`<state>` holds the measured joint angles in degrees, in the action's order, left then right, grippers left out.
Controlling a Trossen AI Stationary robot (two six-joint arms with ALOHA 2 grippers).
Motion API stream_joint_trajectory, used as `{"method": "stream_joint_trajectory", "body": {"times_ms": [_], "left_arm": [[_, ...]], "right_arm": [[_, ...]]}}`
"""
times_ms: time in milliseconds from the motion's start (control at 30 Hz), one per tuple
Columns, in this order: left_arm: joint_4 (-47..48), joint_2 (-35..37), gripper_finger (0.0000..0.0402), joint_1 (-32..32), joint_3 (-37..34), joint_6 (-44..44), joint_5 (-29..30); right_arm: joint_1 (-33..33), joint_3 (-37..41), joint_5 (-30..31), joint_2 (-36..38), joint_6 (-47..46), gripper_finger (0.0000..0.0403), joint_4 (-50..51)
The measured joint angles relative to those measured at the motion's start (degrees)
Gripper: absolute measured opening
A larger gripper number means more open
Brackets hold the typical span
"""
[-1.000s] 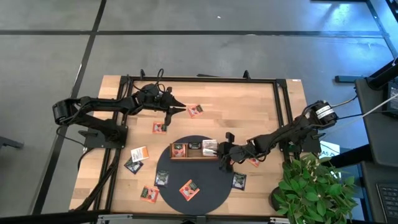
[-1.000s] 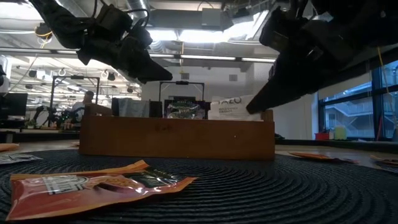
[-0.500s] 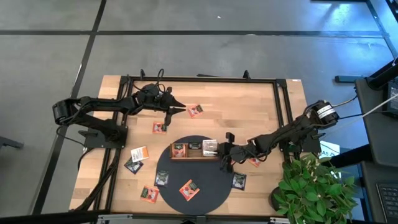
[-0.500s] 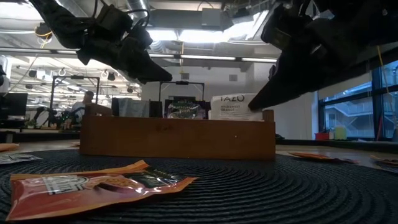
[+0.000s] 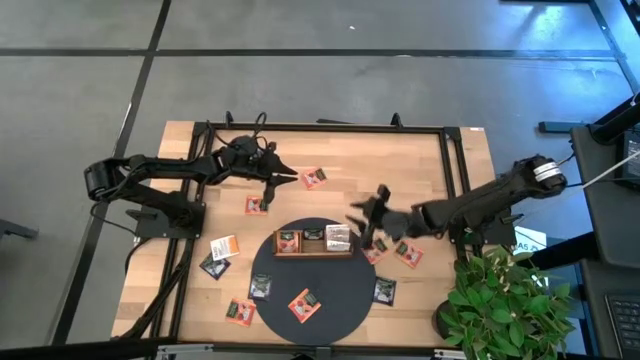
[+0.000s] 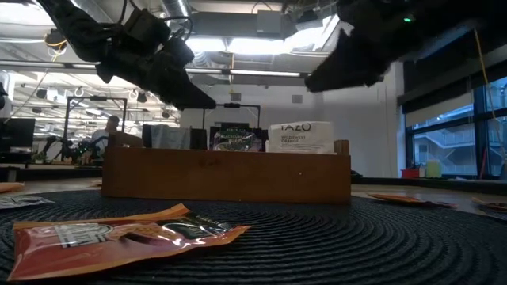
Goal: Pick & Place Tea
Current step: Put the orange tea bag into the left section of the wooden organizer
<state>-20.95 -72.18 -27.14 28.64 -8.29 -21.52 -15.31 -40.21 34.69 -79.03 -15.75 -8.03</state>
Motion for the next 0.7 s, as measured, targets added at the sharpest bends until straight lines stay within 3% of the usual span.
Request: {"method": "stream_joint_trajectory", "body": {"times_ms": [67,200,300,400,700], "left_arm": [[0.4,-0.8,0.0077,0.3,0.0,0.0,0.0],[-1.6,-5.1,0.0077,1.5,0.0,0.4,0.9],[-6.3,-10.3,0.0077,2.2,0.0,0.9,5.6],[-10.6,-15.1,0.0077,2.1,0.6,1.9,7.5],[-8.6,-28.4,0.0077,2.7,8.8,4.3,7.0]], "right_arm": [[4.3,0.0,-3.2,1.4,-0.9,0.0174,-0.2],[14.0,0.0,-16.0,1.6,-2.2,0.0168,-1.8],[21.0,0.0,-23.6,0.5,-4.6,0.0167,-2.9],[25.9,0.0,-26.1,-0.8,-5.0,0.0166,-4.8],[33.0,-0.7,-31.9,-9.2,-7.5,0.0166,-13.4]]}}
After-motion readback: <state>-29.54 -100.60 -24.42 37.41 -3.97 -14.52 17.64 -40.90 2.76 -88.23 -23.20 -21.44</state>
